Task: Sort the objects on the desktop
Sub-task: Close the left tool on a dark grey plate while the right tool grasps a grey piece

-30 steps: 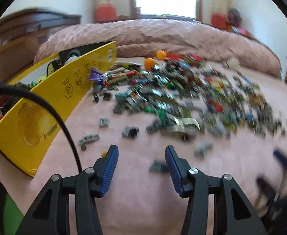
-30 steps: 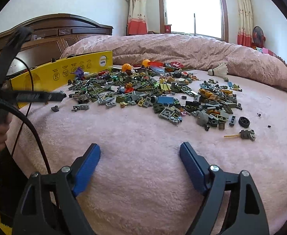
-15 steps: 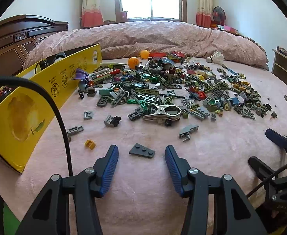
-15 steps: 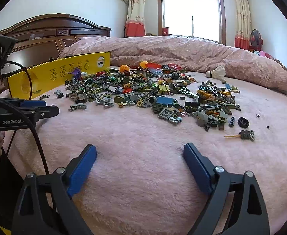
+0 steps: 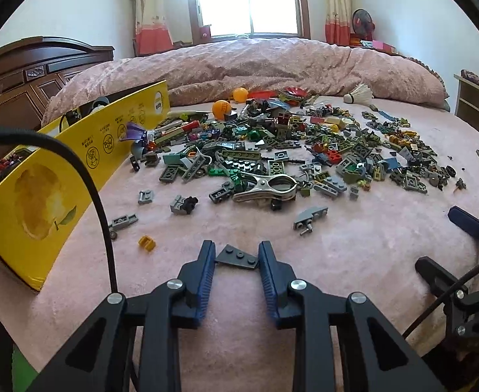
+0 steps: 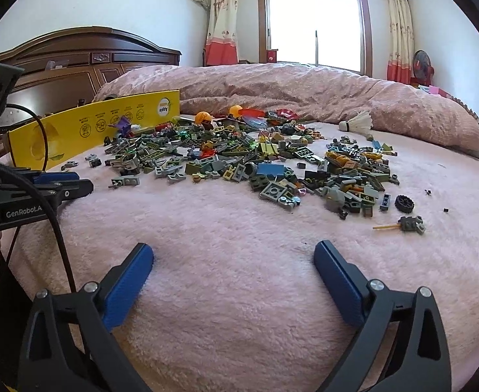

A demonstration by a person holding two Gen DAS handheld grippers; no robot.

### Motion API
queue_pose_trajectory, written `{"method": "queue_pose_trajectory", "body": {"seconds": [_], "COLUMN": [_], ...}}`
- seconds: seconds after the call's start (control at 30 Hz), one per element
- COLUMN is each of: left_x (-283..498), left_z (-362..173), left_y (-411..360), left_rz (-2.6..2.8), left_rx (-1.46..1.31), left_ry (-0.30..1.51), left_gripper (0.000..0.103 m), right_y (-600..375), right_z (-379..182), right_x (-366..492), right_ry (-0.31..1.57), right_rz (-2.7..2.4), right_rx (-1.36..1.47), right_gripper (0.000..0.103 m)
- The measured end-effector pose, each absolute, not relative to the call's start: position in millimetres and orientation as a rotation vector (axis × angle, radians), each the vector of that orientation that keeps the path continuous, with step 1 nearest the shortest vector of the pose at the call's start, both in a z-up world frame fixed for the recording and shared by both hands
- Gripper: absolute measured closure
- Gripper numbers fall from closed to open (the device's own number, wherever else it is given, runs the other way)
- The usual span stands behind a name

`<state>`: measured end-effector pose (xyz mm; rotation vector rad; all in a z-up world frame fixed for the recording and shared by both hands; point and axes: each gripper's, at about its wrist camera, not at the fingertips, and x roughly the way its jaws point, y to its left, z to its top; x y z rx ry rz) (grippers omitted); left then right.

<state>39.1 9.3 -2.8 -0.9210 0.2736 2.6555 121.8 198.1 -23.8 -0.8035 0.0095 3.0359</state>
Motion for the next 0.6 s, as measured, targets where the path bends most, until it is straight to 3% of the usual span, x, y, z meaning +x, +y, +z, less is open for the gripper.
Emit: {"method": "queue_pose_trajectory", "body": {"seconds": [0.3,0.4,0.6], "left_x": [37.7,36.1,41.5], "left_z": [7.5,13.0,20.6], "left_y": [-4.7,-16.4,-38.0], "left_rz": [2.681,2.711,2.756], "left_rx": [-0.925,-0.922,-0.889], "left_ry": [0.179,0.127,0.077], "left_gripper": [0.075,0.075,0.075], "right_y": [198.5,194.6,159.6], "right_z": [-20.8,-12.3,1.4], "right_x": [124.6,119.2,91.8], "right_ry": [0.031,0.122,0.193], "right_rz": [3.031,3.045,3.146], "right_rx": [-0.790,-0.833,-0.906], "right_gripper": [0.003,0.004,0.038]}}
